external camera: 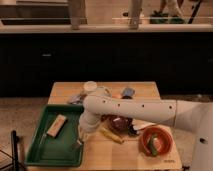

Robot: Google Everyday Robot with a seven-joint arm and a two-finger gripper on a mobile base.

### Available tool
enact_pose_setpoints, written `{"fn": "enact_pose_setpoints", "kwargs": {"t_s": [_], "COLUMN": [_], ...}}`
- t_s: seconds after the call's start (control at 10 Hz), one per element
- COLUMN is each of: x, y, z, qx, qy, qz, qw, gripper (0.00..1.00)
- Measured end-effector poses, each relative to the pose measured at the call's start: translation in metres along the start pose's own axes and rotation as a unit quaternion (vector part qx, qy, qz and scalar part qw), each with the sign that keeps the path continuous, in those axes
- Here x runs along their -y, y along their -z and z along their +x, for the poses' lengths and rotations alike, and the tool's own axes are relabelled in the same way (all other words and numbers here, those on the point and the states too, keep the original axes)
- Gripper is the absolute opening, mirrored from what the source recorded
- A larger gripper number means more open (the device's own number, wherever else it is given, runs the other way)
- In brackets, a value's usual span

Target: Place fork in table surface

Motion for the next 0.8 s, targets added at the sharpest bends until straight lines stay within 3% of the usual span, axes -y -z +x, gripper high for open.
{"fn": "enact_pose_setpoints", "kwargs": {"t_s": [0.8], "x": [-0.050], "y": [-0.018], "z": [0.018], "qx": [0.013], "qy": [-0.048], "qz": [-0.028], "qw": [0.9983], "gripper": [0.02]}}
